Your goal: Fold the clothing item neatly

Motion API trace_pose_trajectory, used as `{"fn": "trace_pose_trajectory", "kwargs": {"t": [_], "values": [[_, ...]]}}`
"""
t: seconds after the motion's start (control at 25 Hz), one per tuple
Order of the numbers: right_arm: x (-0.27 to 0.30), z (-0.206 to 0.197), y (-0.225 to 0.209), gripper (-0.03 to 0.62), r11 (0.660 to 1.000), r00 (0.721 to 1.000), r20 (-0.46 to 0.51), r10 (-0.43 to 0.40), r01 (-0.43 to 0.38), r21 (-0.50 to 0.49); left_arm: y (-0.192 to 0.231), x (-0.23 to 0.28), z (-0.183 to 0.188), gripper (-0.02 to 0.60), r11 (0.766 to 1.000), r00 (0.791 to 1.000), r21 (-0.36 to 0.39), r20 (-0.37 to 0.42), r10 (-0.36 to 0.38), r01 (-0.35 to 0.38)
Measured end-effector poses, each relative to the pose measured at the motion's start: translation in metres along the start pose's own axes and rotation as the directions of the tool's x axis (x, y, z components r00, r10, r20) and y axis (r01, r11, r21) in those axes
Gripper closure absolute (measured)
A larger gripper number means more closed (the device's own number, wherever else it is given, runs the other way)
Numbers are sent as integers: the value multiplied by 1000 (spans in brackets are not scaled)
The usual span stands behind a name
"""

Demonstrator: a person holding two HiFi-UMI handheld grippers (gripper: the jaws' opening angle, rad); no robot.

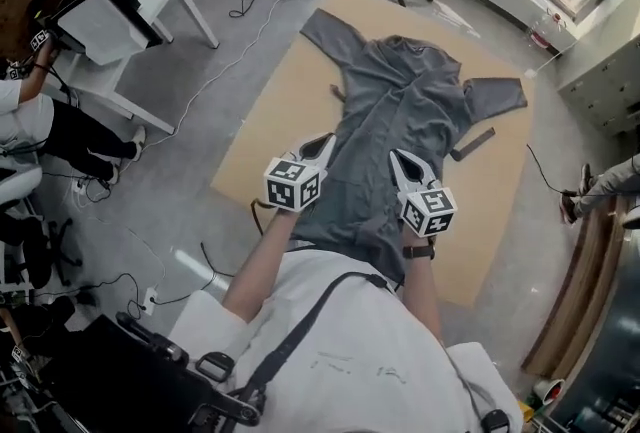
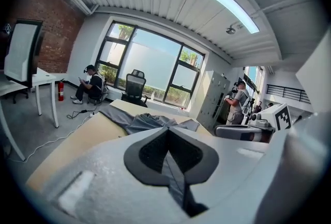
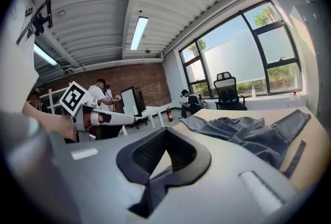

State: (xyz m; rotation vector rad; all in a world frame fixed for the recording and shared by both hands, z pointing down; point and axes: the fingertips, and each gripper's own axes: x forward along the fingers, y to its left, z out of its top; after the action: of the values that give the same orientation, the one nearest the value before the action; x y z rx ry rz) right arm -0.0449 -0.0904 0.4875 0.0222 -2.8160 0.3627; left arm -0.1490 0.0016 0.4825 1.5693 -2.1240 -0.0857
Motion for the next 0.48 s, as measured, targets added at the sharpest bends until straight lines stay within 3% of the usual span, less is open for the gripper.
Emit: {"fn": "trace_pose_trajectory", "kwargs": {"t": [0.16,0.32,0.48], "values": [[13,1,18,588,994,993,49,109,-108,-36,-5,-7,-2,580,999,999,-18,25,38,-37],[21,-3,32,588,968,963,122,241,-248,46,-13,-19,6,580,990,995,-140,94,-18,31],[28,-13,31,589,963,964,121,239,-251,99,3,-22,-4,580,987,996,-163,86,8,6]]}}
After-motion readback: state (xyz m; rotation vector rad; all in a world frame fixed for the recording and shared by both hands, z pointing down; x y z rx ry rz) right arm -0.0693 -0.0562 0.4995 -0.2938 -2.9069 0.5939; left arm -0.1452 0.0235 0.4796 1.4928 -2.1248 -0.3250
